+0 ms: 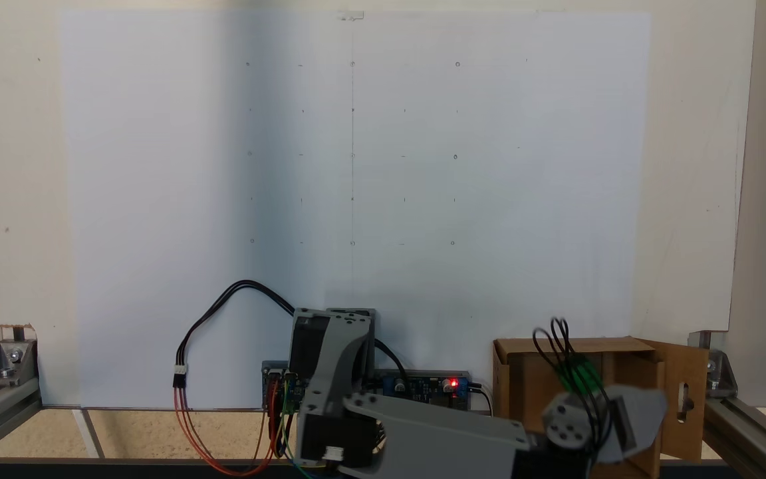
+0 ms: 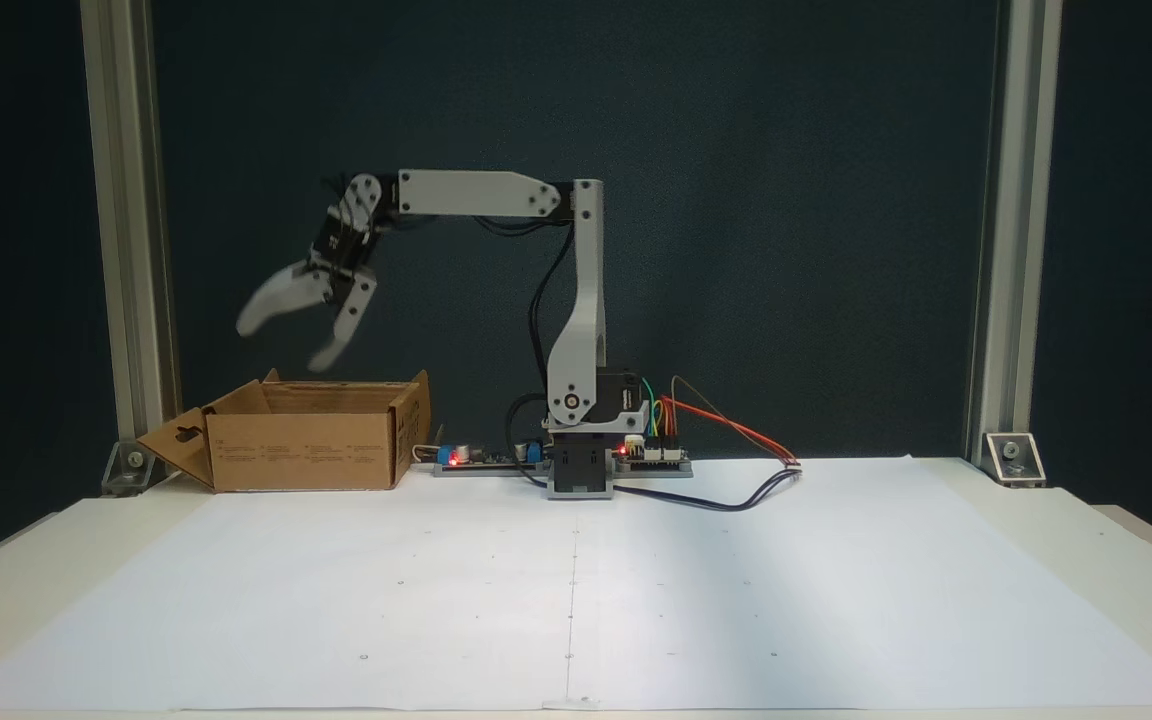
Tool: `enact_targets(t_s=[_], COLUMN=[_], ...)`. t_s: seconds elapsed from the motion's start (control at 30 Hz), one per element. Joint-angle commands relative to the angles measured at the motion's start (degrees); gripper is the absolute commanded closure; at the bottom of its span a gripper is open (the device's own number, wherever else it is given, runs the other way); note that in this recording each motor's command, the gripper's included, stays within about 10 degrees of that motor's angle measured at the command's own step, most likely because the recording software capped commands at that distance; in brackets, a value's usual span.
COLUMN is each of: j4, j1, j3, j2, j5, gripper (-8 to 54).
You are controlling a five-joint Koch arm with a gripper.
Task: Grasp a green dice and put it in the bin.
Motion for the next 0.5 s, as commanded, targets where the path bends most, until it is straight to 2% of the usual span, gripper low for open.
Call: enact_targets(t_s=[0.0, 0.1, 0.17, 0.27, 0.47], j4=[-1.5, -1.5, -1.5, -1.6, -1.5], j1=[-7.6, -19.6, -27.7, -40.1, -64.4], j3=[-3.8, -3.8, -3.8, -3.8, -3.6], j2=[3.6, 5.2, 6.9, 10.0, 14.8], j5=[9.6, 16.3, 17.1, 17.5, 19.8], gripper=[4.6, 4.5, 4.4, 0.6, 0.4])
